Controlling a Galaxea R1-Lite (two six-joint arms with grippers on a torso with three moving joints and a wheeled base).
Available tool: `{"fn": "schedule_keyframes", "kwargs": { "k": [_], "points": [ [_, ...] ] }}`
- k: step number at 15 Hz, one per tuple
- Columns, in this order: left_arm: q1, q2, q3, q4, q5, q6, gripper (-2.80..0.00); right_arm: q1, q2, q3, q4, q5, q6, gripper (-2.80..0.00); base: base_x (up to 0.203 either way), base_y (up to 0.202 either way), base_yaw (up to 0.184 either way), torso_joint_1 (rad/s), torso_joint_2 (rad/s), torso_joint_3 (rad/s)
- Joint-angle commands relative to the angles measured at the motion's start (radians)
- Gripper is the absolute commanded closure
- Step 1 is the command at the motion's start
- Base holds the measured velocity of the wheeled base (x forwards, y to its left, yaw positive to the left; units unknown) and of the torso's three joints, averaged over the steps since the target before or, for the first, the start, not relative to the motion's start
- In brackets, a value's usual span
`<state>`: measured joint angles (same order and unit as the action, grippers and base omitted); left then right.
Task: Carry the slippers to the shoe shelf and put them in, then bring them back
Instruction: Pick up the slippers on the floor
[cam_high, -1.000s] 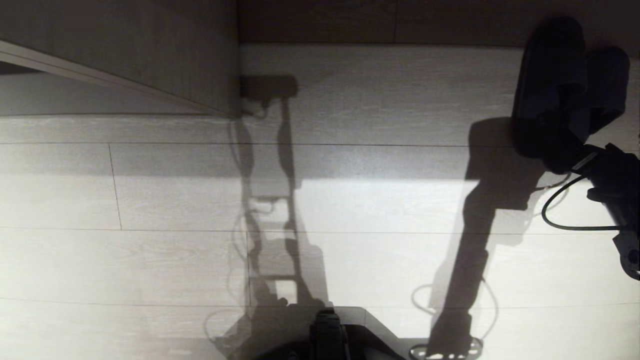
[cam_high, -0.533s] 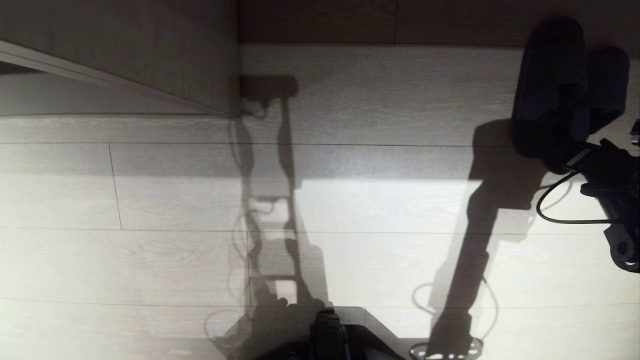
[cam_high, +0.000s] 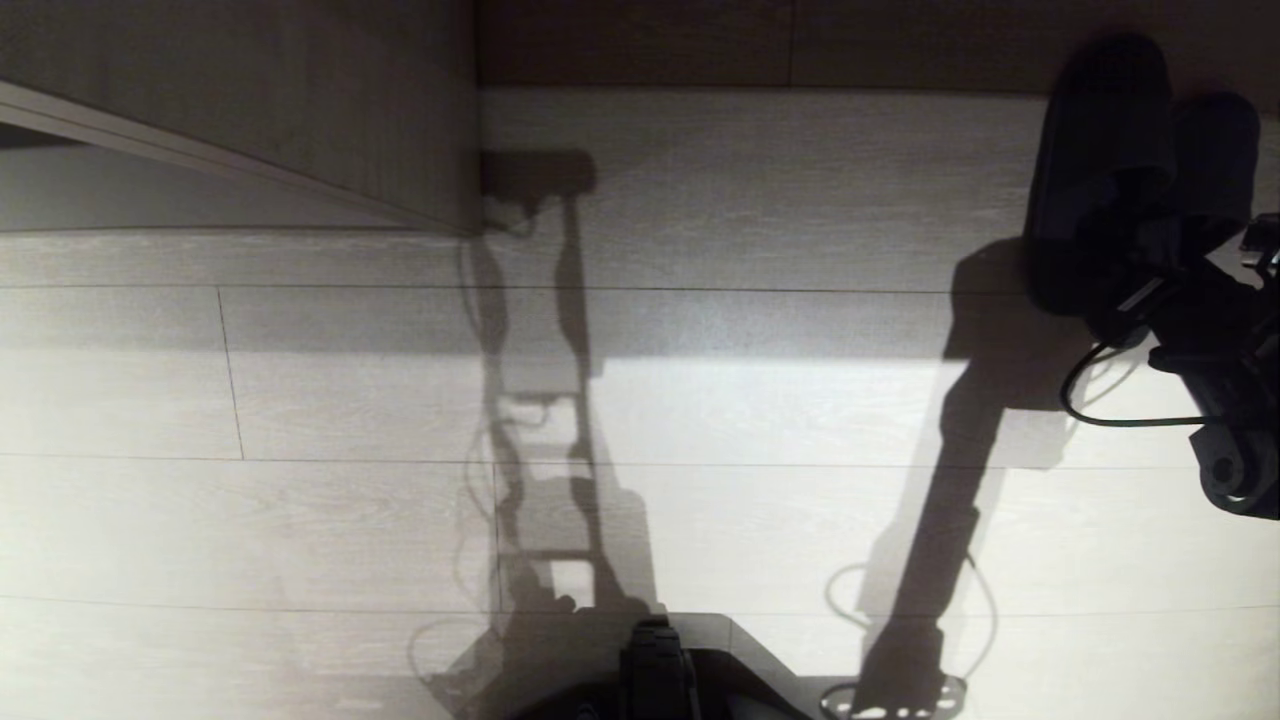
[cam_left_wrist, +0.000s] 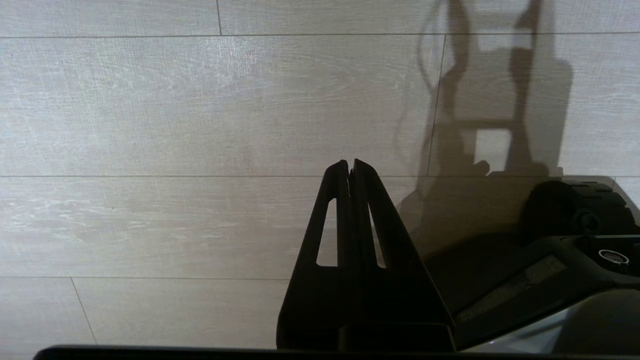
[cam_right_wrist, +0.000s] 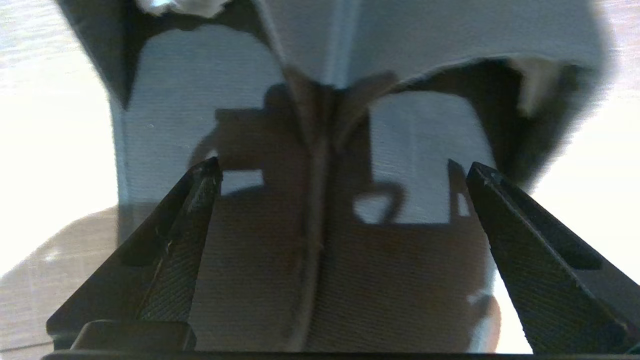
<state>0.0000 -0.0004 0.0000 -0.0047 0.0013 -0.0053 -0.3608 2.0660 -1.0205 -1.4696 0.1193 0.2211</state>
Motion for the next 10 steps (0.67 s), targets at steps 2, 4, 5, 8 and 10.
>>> {"fn": "schedule_keyframes", "kwargs": {
  "k": [2, 4, 5, 8, 10],
  "points": [
    [0.0, 0.0, 0.0, 0.0, 0.0, -0.001, 0.0, 0.002, 0.022, -0.04, -0.011, 0.011, -0.001, -2.8, 0.0, 0.0, 0.0, 0.0, 0.0, 0.0],
    [0.0, 0.0, 0.0, 0.0, 0.0, -0.001, 0.0, 0.001, 0.025, -0.048, -0.012, 0.011, -0.001, -2.8, 0.0, 0.0, 0.0, 0.0, 0.0, 0.0],
    [0.0, 0.0, 0.0, 0.0, 0.0, -0.001, 0.0, 0.0, 0.028, -0.052, -0.012, 0.011, 0.0, -2.8, 0.0, 0.0, 0.0, 0.0, 0.0, 0.0],
    [0.0, 0.0, 0.0, 0.0, 0.0, -0.001, 0.0, -0.003, 0.042, -0.092, -0.012, 0.01, 0.0, -2.8, 0.0, 0.0, 0.0, 0.0, 0.0, 0.0],
    [0.0, 0.0, 0.0, 0.0, 0.0, -0.001, 0.0, -0.003, 0.048, -0.129, -0.01, 0.01, 0.001, -2.8, 0.0, 0.0, 0.0, 0.0, 0.0, 0.0]
  ]
}}
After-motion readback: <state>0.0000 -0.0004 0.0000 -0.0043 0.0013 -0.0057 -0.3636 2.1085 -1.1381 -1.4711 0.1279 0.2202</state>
